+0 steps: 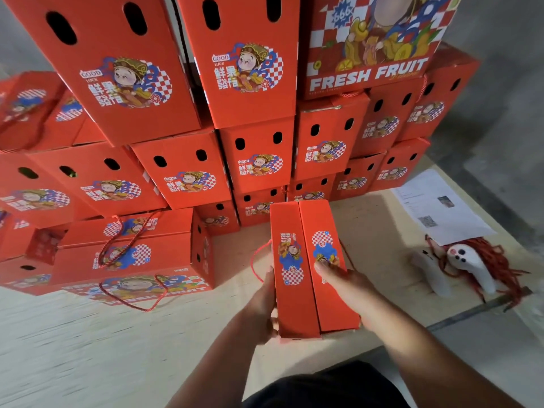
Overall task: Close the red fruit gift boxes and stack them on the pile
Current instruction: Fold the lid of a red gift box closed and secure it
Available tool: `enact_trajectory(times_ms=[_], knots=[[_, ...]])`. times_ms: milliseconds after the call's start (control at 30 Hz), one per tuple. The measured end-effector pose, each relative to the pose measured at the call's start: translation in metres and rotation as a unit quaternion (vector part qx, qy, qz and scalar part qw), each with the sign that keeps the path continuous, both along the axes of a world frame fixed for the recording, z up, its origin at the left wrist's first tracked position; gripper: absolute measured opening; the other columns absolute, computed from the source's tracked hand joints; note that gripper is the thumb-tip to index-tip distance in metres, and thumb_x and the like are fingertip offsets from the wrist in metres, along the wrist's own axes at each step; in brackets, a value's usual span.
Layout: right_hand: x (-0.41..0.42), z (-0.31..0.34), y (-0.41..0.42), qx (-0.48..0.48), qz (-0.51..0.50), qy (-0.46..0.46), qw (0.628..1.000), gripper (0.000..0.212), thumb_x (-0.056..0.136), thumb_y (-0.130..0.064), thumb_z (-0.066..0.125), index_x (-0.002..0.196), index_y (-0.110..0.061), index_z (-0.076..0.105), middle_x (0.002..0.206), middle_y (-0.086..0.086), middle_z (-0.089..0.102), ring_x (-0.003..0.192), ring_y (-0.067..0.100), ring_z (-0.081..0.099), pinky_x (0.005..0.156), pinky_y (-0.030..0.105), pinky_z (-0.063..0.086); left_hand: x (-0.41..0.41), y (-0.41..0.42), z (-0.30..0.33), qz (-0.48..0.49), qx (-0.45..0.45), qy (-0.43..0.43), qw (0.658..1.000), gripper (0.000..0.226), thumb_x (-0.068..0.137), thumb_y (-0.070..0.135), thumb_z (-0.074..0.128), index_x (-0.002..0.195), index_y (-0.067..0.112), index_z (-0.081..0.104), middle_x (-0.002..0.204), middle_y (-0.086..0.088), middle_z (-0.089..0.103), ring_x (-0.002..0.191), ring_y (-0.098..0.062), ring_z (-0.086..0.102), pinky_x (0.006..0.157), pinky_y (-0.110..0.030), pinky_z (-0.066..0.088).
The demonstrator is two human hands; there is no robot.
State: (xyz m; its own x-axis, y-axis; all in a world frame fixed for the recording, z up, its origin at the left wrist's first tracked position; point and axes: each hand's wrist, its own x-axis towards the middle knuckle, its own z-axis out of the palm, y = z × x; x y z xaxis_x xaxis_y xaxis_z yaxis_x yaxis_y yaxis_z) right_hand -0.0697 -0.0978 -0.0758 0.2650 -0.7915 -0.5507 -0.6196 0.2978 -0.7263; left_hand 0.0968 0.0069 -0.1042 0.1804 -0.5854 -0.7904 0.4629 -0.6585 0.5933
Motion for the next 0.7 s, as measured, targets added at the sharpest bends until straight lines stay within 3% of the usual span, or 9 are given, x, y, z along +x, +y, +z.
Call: enact_trajectory(times_ms=[67, 133, 200, 300, 367, 467, 533, 633, 700], knots=[[0.002, -0.006, 0.007, -0.048, -0.041, -0.057, 0.996, 0.040, 0.079, -0.065, 0.076, 0.087, -0.026, 0.076, 0.074, -0.011, 0.073, 0.077, 0.012, 0.069, 0.068, 0.026, 0.050, -0.006, -0.004, 0.004, 0.100, -0.054, -0.036, 0.993, 0.053, 0.106, 0.060, 0.043, 0.117, 0.022, 0.078, 0.117, -0.006, 0.078, 0.117, -0.032, 0.070, 0.112, -0.053, 0.048], [0.004, -0.004, 0.007, -0.146, -0.077, -0.116, 0.979, 0.019, 0.092, -0.034, 0.078, 0.108, -0.026, 0.077, 0.099, -0.011, 0.078, 0.095, 0.010, 0.073, 0.084, 0.029, 0.057, -0.002, -0.013, 0.015, 0.186, -0.117, -0.095, 0.971, 0.027, 0.108, 0.031, 0.054, 0.114, 0.018, 0.076, 0.110, -0.009, 0.079, 0.111, -0.032, 0.073, 0.098, -0.043, 0.057], [0.008, 0.010, 0.007, -0.214, -0.099, -0.174, 0.956, 0.030, 0.097, -0.010, 0.068, 0.119, -0.030, 0.075, 0.117, -0.009, 0.075, 0.108, 0.006, 0.070, 0.099, 0.030, 0.055, 0.007, -0.022, 0.035, 0.210, -0.178, -0.107, 0.955, 0.023, 0.102, 0.024, 0.067, 0.124, 0.019, 0.067, 0.109, -0.004, 0.079, 0.104, -0.021, 0.075, 0.079, -0.032, 0.061], [0.022, 0.038, 0.017, -0.204, -0.031, -0.260, 0.943, 0.025, 0.093, -0.025, 0.067, 0.108, -0.043, 0.076, 0.105, -0.011, 0.078, 0.102, 0.006, 0.073, 0.088, 0.022, 0.058, 0.011, -0.028, 0.063, 0.132, -0.206, -0.166, 0.955, 0.039, 0.096, 0.017, 0.076, 0.131, 0.021, 0.058, 0.098, 0.011, 0.080, 0.090, -0.008, 0.076, 0.070, -0.019, 0.058], [0.029, 0.049, 0.027, -0.126, 0.022, -0.297, 0.946, 0.031, 0.088, -0.039, 0.067, 0.117, -0.050, 0.071, 0.108, -0.013, 0.077, 0.103, 0.005, 0.072, 0.085, 0.018, 0.056, 0.005, -0.025, 0.076, 0.094, -0.223, -0.187, 0.952, 0.036, 0.098, 0.008, 0.071, 0.131, 0.018, 0.060, 0.099, -0.001, 0.080, 0.086, -0.010, 0.075, 0.072, -0.018, 0.057], [0.031, 0.049, 0.042, -0.042, 0.099, -0.265, 0.958, 0.033, 0.090, -0.045, 0.063, 0.122, -0.052, 0.065, 0.116, -0.019, 0.074, 0.108, -0.001, 0.069, 0.090, 0.029, 0.054, -0.010, -0.017, 0.093, 0.077, -0.283, -0.155, 0.943, 0.038, 0.101, -0.006, 0.057, 0.132, 0.015, 0.061, 0.098, -0.017, 0.075, 0.080, -0.022, 0.071, 0.072, -0.027, 0.059], [0.032, 0.055, 0.041, -0.023, 0.139, -0.274, 0.951, 0.035, 0.092, -0.047, 0.062, 0.127, -0.050, 0.063, 0.122, -0.021, 0.072, 0.116, -0.003, 0.065, 0.099, 0.035, 0.051, -0.018, -0.018, 0.107, 0.061, -0.342, -0.140, 0.927, 0.043, 0.099, -0.014, 0.047, 0.130, 0.012, 0.062, 0.091, -0.012, 0.071, 0.069, -0.026, 0.067, 0.066, -0.030, 0.058], [0.038, 0.082, 0.011, 0.054, 0.123, -0.346, 0.929, 0.033, 0.099, -0.050, 0.058, 0.127, -0.037, 0.069, 0.129, -0.011, 0.071, 0.127, 0.006, 0.062, 0.112, 0.044, 0.045, -0.018, -0.028, 0.134, 0.040, -0.396, -0.228, 0.889, 0.039, 0.094, -0.001, 0.050, 0.120, 0.019, 0.070, 0.094, -0.001, 0.070, 0.081, -0.018, 0.067, 0.075, -0.026, 0.056], [0.040, 0.103, -0.005, 0.078, 0.172, -0.358, 0.914, 0.026, 0.101, -0.039, 0.056, 0.117, -0.033, 0.075, 0.119, -0.009, 0.076, 0.116, 0.006, 0.068, 0.103, 0.033, 0.050, -0.014, -0.027, 0.147, 0.025, -0.410, -0.285, 0.866, 0.030, 0.095, 0.014, 0.057, 0.119, 0.026, 0.071, 0.098, 0.003, 0.074, 0.093, -0.013, 0.069, 0.081, -0.030, 0.057]])
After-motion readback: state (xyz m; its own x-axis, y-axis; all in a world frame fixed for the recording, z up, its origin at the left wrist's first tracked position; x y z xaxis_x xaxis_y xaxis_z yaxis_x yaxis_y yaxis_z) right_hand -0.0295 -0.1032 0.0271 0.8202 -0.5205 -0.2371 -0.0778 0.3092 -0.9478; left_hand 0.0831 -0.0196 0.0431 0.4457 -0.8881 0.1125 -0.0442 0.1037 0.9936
